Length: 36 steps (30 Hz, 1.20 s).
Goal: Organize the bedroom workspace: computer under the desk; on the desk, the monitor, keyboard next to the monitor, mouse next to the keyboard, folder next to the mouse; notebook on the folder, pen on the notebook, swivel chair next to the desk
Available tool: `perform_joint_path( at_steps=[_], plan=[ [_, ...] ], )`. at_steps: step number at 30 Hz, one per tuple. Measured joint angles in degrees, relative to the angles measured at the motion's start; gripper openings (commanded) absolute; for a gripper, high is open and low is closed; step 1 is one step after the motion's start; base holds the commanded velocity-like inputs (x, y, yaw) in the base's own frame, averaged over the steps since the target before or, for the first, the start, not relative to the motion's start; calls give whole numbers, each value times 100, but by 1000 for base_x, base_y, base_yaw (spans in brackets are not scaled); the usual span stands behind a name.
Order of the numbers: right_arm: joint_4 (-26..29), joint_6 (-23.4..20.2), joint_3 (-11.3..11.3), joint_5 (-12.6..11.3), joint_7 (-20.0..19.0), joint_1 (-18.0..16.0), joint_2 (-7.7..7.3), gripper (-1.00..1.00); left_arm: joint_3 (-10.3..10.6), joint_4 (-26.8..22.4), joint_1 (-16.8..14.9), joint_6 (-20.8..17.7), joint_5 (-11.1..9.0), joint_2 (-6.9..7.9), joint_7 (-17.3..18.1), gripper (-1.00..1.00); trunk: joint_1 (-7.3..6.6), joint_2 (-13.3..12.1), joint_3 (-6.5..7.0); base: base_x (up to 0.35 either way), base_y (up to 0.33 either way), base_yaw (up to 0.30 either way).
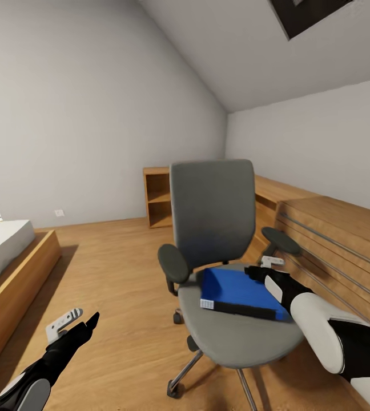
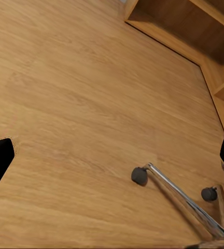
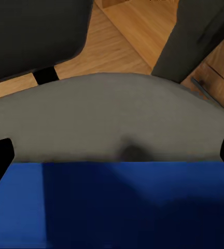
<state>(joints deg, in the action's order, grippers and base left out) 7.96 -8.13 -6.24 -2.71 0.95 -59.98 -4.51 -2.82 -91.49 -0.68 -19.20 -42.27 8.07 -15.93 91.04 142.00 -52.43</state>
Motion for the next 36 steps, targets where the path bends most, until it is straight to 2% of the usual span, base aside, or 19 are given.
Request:
perform_joint_path(
  at_steps=[22,36],
  plan=[
    [-28,0,9,-4,-2,1,1,100,0,9,0,-2,-2,0,2,100,-1,0,0,-138,0,0],
    [-41,-3,6,15,2,-2,0,100,0,9,0,-2,-2,0,7,100,-3,0,0,-17,0,0]
  ],
)
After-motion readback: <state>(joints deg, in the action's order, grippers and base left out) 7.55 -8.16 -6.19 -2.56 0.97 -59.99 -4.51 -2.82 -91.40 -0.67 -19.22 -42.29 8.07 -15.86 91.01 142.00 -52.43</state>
